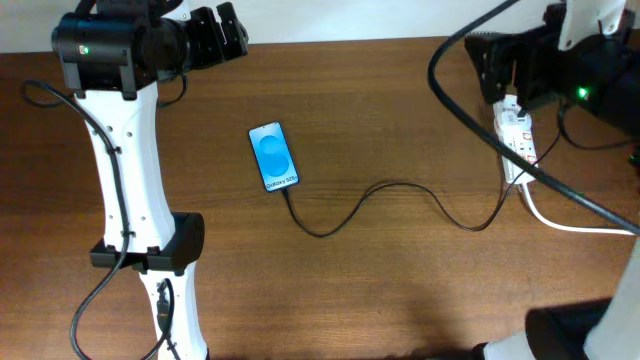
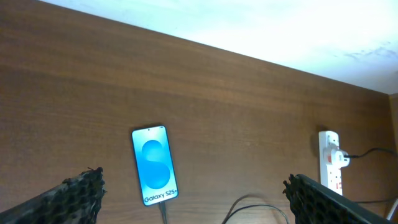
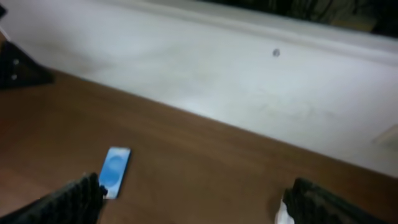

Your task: Plug charger to phone and switch on socket

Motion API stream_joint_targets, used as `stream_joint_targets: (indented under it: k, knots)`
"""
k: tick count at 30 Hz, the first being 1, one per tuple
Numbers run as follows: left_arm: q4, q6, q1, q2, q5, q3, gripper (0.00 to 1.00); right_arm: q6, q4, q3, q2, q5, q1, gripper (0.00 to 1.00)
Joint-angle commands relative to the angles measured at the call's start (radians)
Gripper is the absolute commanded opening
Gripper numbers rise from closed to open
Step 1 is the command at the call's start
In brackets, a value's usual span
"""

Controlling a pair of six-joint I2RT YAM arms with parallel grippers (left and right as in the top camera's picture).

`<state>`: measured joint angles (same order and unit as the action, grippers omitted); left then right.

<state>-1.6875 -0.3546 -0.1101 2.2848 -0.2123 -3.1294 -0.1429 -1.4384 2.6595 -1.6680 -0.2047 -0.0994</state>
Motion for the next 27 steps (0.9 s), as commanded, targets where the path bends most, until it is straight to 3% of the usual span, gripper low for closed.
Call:
stream_joint_targets:
  k: [1, 10, 16, 21, 27]
  knots:
    - [0.0, 0.019, 0.0, -0.011, -0.008, -0.006, 0.99, -0.011, 0.169, -0.296, 0.19, 0.038, -0.004, 0.98]
    - [0.0, 0.019, 0.0, -0.011, -0.008, -0.006, 0.99, -0.01, 0.925, -1.482, 0.879, 0.085, 0.017, 0.98]
    - [0.0, 0.019, 0.0, -0.011, -0.008, -0.006, 0.99, -0.01, 1.409, -2.163, 1.262, 0.085, 0.017, 0.98]
    - [0.0, 0.019, 0.0, -0.011, -0.008, -0.006, 0.99, -0.01, 1.514, -2.471, 1.501, 0.082, 0.021, 0.98]
    - [0.0, 0.019, 0.0, -0.011, -0.008, -0.006, 0.99, -0.007, 1.513, -2.611, 1.649, 0.079, 0.056, 0.98]
